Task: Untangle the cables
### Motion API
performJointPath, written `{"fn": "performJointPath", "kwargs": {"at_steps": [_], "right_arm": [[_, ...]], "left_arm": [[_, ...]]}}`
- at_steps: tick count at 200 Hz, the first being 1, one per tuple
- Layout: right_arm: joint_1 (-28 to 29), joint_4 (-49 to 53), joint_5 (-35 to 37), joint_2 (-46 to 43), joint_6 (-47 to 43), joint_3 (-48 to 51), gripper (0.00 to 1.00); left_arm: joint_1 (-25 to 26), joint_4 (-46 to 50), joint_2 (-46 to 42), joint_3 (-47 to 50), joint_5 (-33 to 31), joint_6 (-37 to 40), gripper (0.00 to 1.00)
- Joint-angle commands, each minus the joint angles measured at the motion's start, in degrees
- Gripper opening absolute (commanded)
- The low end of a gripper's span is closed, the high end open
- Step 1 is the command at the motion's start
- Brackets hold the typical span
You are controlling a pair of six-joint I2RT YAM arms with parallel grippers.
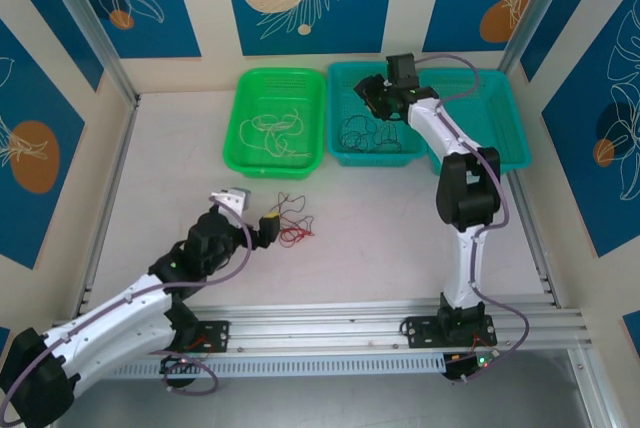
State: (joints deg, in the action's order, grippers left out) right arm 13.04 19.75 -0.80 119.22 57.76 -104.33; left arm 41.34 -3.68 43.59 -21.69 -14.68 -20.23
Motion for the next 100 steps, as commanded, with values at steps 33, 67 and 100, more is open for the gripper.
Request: {"fn": "performJointPath", "kwargs": {"at_steps": [33, 67, 100], "right_arm": [[8.1, -6.3, -4.4, -24.8, -20.7, 23.7, 0.45], [16.5, -2.8, -4.5, -35.1, -27.5, 37.4, 0.43], [23.9, 2.7, -5.1, -33.4, -26.2, 42.5, 0.58]], "left_arm": [[-3.3, 8.4, 9.7, -7.1, 2.2, -13.9, 0.99], [-8.1, 11.2, 19.1, -11.7, 9.8, -18.0, 0.93], [-10.8, 10.0, 27.3, -15.2, 17.6, -19.0, 0.87]]}}
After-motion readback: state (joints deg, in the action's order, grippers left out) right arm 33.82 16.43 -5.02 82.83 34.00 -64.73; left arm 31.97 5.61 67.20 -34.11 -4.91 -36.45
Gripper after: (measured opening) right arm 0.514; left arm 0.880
